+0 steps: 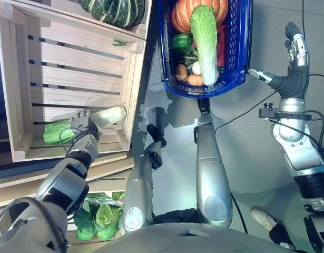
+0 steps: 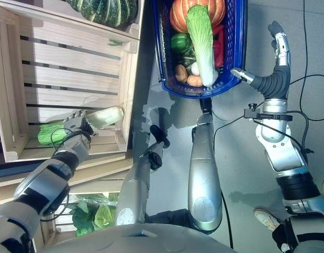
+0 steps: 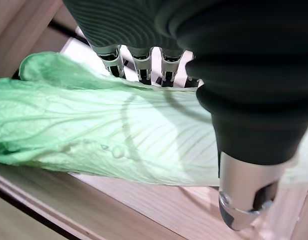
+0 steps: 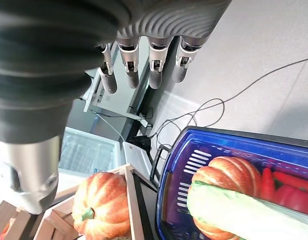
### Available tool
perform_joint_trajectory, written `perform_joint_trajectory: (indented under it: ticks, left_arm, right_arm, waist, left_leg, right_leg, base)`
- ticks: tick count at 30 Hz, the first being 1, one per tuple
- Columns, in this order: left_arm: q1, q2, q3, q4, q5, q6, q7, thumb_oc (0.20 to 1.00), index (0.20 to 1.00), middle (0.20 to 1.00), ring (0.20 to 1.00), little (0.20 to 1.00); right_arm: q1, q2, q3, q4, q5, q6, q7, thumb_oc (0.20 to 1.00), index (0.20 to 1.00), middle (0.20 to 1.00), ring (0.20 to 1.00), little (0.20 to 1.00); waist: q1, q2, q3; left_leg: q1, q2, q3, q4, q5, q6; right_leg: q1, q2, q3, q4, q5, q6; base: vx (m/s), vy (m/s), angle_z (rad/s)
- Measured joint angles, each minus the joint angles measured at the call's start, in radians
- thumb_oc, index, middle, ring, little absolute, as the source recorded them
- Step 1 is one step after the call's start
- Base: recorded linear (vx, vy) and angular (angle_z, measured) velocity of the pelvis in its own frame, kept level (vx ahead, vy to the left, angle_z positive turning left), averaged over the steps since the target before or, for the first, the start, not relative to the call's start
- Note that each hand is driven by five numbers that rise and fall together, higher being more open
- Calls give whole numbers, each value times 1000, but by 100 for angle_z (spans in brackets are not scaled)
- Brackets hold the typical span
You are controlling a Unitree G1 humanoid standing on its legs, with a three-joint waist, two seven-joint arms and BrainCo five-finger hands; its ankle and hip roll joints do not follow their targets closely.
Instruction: Pick up fruits and vegetables into the basket
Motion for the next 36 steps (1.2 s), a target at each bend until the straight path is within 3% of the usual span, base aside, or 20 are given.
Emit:
perform_joint_trajectory:
  ticks: [4,10,19,20,21,22,23,27,36]
  left_arm:
    - [-6,8,-61,-16,102,93,60,1000,1000,1000,1000,1000]
    - [-54,10,-85,-44,133,197,122,1000,1000,1000,1000,1000]
    - [-57,7,-149,-82,382,360,74,1000,1000,1000,1000,1000]
    - [-57,8,-151,-82,395,375,71,871,871,871,871,871]
    - [-57,8,-156,-83,403,385,63,545,545,545,545,545]
    - [-55,7,-161,-83,406,392,52,297,297,297,297,297]
    - [-48,6,-161,-88,406,399,41,200,200,200,200,200]
    - [-36,7,-158,-112,407,437,32,200,200,200,200,200]
    - [-25,10,-158,-111,398,440,90,200,200,200,200,200]
  right_arm:
    - [-9,-7,-3,0,1,-4,-6,1000,1000,1000,1000,1000]
    - [-5,-6,2,-1,-2,-30,-47,1000,1000,1000,1000,1000]
    - [-9,-5,3,-2,-12,-78,-86,1000,1000,1000,1000,1000]
    - [-11,-5,3,-2,-12,-82,-87,1000,1000,1000,1000,1000]
    - [-13,-5,3,-2,-13,-82,-87,1000,1000,1000,1000,1000]
    - [-13,-5,3,-2,-13,-82,-88,1000,1000,1000,1000,1000]
    - [-12,-5,2,-2,-13,-85,-89,1000,1000,1000,1000,1000]
    - [-8,-5,2,-2,-23,-98,-92,1000,1000,1000,1000,1000]
    - [-6,-1,1,-6,-24,-108,-106,1000,1000,1000,1000,1000]
  waist:
    - [2,0,0]
    - [3,0,0]
    - [14,-1,1]
    - [16,-2,1]
    - [16,-4,3]
    - [15,-4,3]
    - [15,-4,3]
    - [20,-5,3]
    - [25,-5,3]
  left_leg:
    - [-49,0,-2,19,0,1]
    - [-95,2,-7,46,-6,3]
    - [-192,32,-30,141,-34,2]
    - [-204,36,-34,155,-37,2]
    - [-209,37,-37,160,-39,1]
    - [-213,38,-39,165,-41,0]
    - [-219,41,-40,173,-44,0]
    - [-240,51,-43,184,-46,-2]
    - [-250,53,-57,191,-48,-5]
  right_leg:
    - [-46,0,2,10,4,-3]
    - [-84,-1,2,25,4,-3]
    - [-142,7,-16,60,-1,-11]
    - [-149,10,-16,62,-1,-10]
    - [-153,11,-16,66,-2,-10]
    - [-154,13,-16,68,-3,-10]
    - [-156,15,-16,70,-5,-9]
    - [-175,18,-17,78,-6,-15]
    - [-178,18,-28,90,-9,-20]
  base:
    - [25,20,1]
    - [-3,-5,1]
    - [-26,-72,3]
    - [-11,-35,1]
    - [-17,-30,-1]
    - [-23,-33,-2]
    - [-23,-31,-2]
    - [-27,-30,-1]
    - [-32,-14,3]
